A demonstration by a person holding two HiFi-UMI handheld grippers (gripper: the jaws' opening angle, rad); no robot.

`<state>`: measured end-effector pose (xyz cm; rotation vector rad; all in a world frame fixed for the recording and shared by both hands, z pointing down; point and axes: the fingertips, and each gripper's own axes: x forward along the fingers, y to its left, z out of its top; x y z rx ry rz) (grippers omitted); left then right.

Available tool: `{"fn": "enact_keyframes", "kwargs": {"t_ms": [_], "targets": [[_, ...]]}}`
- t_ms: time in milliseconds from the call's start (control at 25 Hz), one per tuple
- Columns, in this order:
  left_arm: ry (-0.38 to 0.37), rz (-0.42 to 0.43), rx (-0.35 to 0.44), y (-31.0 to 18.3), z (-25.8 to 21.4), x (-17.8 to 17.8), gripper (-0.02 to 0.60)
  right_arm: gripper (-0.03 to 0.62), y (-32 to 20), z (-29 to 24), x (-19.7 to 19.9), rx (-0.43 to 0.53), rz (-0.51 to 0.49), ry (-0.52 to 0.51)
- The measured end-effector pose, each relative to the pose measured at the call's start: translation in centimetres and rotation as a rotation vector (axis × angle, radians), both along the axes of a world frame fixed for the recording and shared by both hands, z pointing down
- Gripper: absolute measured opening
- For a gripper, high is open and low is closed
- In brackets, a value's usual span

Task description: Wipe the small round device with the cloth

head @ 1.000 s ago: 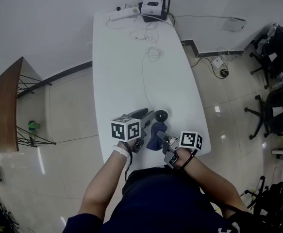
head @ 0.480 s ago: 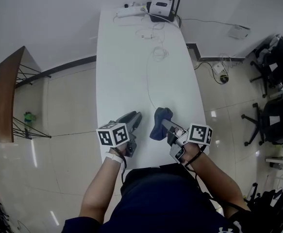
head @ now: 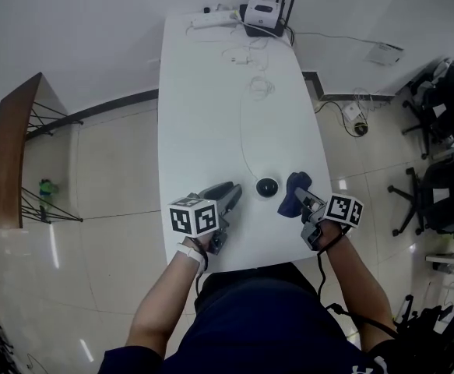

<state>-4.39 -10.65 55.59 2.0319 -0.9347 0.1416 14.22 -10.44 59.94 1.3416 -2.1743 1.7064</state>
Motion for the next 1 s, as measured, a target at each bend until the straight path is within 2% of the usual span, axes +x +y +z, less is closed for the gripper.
{"fn": "enact_keyframes", "kwargs": {"t_ms": [160, 240, 360, 520, 640, 760, 880, 1000], "targets": [[-0.023, 0.100, 0.002, -0.2, 0.2, 2.9, 0.110, 0.077, 0.0, 3.9, -2.3, -0.054, -0.291, 0.127], [-0.032, 0.127, -0.004, -0.2, 0.4, 4.0, 0.110, 0.077, 0.3, 4.8, -2.8, -0.072, -0.343, 0.170], [-0.027, 0.144, -0.019, -0.2, 0.7, 4.8, 0.109, 0.077, 1.2, 4.8, -3.4, -0.098, -0.248, 0.098], [-0.016, 0.094, -0.051, 0.1, 1.7, 3.3, 0.109, 0.077, 3.1, 5.1, -3.7, -0.145, 0.051, -0.080], [-0.018, 0.061, -0.068, 0.4, 2.4, 1.9, 0.109, 0.077, 5.0, 5.7, -4.3, -0.179, 0.193, -0.116], [-0.025, 0.055, -0.065, 0.8, 2.4, 0.9, 0.109, 0.078, 7.1, 5.6, -6.5, -0.205, 0.206, -0.114], [-0.024, 0.038, -0.055, 0.8, 2.0, -0.1, 0.109, 0.078, 8.3, 4.6, -11.1, -0.215, 0.108, -0.171], [-0.005, 0.012, -0.045, 1.1, 1.3, -1.3, 0.109, 0.078, 6.8, 3.4, -14.5, -0.164, 0.060, -0.229]]}}
